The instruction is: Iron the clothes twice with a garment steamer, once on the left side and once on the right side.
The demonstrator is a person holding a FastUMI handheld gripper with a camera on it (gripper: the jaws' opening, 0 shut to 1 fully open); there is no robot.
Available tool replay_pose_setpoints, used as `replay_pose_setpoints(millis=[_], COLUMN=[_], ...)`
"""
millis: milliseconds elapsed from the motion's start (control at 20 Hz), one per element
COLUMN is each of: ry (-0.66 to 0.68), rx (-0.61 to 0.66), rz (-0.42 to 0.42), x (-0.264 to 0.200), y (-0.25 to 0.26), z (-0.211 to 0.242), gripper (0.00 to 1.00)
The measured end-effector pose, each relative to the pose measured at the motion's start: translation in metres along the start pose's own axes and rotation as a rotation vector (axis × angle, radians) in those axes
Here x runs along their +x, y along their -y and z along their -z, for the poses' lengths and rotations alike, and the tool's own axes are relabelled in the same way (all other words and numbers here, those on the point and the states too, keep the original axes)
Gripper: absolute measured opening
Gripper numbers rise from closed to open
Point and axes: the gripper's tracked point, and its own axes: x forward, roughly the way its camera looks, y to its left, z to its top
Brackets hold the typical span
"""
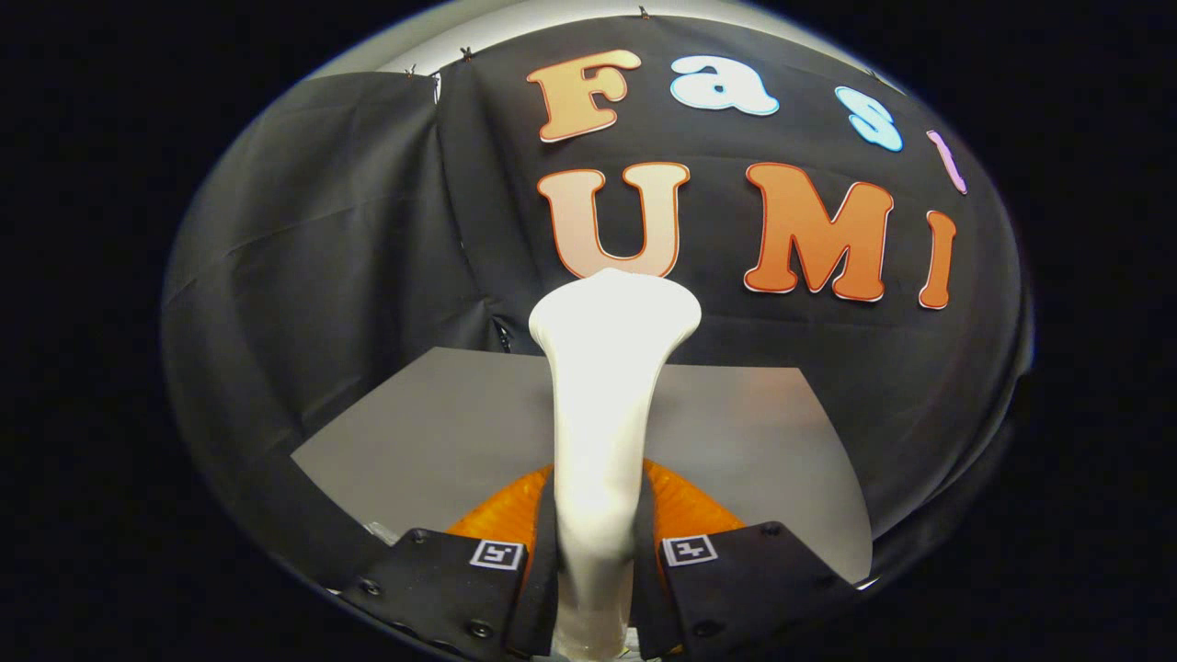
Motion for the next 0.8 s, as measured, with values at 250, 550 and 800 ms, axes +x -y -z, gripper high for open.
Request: replay_pose_setpoints(millis=[250, 550, 800], ry=[0.102, 0.233, 0.312], rx=[-0.006, -0.041, -0.071], rz=[-0.043, -0.111, -0.157], x=[-0.042, -0.119, -0.185], y=[-0.011, -0.027, -0.039], z=[-0.019, -0.046, -0.061], gripper=[0.41, 0.41, 0.41])
